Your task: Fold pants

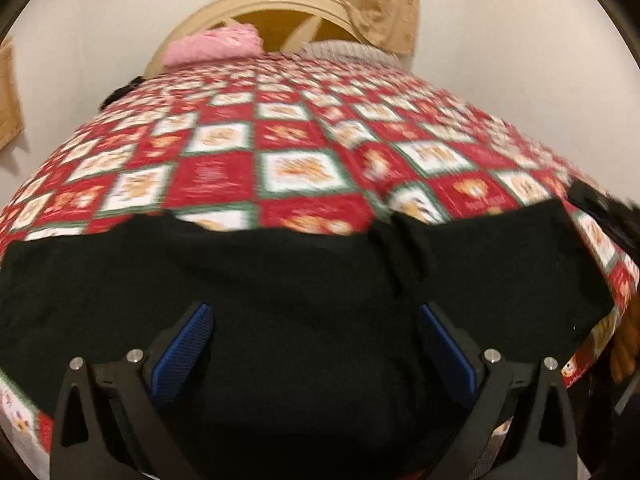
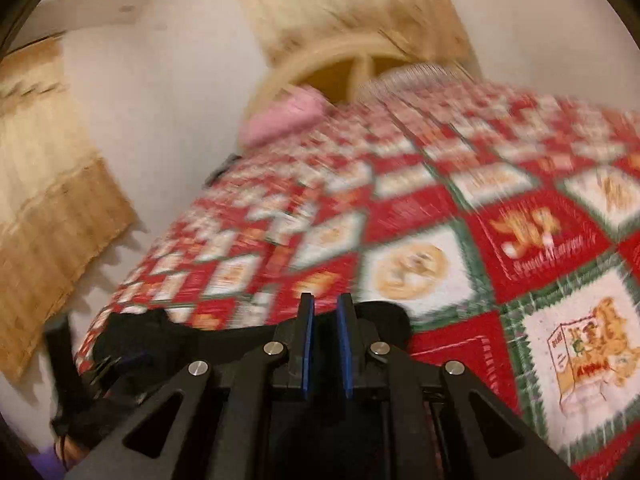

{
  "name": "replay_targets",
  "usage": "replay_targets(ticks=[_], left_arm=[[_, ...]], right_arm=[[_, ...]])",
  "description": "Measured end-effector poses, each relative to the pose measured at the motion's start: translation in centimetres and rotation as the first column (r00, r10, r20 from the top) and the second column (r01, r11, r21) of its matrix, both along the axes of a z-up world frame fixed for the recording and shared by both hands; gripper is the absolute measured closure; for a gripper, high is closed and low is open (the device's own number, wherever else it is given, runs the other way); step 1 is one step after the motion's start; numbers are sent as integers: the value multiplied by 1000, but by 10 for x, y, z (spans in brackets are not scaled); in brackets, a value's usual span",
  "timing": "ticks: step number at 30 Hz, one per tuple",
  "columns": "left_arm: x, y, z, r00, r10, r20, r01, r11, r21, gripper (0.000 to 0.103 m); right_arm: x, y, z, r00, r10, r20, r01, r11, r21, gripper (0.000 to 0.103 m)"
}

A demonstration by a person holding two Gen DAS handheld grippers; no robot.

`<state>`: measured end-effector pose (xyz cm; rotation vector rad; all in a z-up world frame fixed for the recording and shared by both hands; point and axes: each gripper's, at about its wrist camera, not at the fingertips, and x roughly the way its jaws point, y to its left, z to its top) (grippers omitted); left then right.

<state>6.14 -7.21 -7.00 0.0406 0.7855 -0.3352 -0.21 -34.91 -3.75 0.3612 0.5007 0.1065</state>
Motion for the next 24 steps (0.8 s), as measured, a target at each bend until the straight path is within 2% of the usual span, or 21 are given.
replay_targets(ticks=[1, 3, 6, 8, 12, 14, 17, 18, 19, 20, 21, 22, 24], left_arm=[[1, 10, 1, 1000, 21, 1, -21, 1000, -8, 0], [1, 40, 7, 997, 79, 9, -79, 997, -27, 0], [-3, 88, 14, 982, 182, 49, -181, 983, -30, 0], [-4, 121, 17, 963, 260, 68, -259, 966, -26, 0], [-7, 201, 13, 887, 458, 55, -454, 888, -65, 0], [-8, 236, 7, 834, 551, 32, -546, 831, -104, 0], [-8, 271, -5, 777, 628, -44, -624, 759, -186, 0], [-7, 276, -8, 768, 636, -68, -635, 744, -210, 0], [-5, 279, -12, 764, 639, -91, -640, 732, -231, 0], [-3, 281, -17, 764, 635, -114, -641, 726, -248, 0], [0, 279, -22, 766, 629, -131, -640, 726, -254, 0], [3, 274, -24, 767, 627, -137, -640, 727, -250, 0], [8, 267, -31, 762, 634, -133, -647, 731, -218, 0]], right_arm=[[-10, 12, 6, 998, 44, 34, -44, 999, -21, 91], [-16, 28, 6, 995, 91, 29, -89, 994, -56, 91], [-12, 45, -13, 990, 126, -68, -131, 988, -85, 91], [-4, 49, -34, 983, 78, -166, -99, 987, -124, 90], [-4, 49, -23, 986, 52, -159, -62, 996, -59, 90], [-11, 56, -8, 992, 84, -94, -86, 996, -25, 90], [-15, 82, 8, 990, 139, -40, -140, 990, -32, 90], [-15, 93, 10, 986, 163, -32, -164, 986, -34, 84], [-15, 100, 10, 984, 177, -29, -178, 983, -35, 68], [-13, 110, 9, 982, 186, -24, -187, 982, -35, 58], [-12, 118, 9, 983, 184, -18, -185, 982, -36, 39], [-12, 126, 6, 984, 177, -8, -177, 983, -39, 35], [-9, 141, 0, 981, 192, -9, -192, 980, -41, 35]])
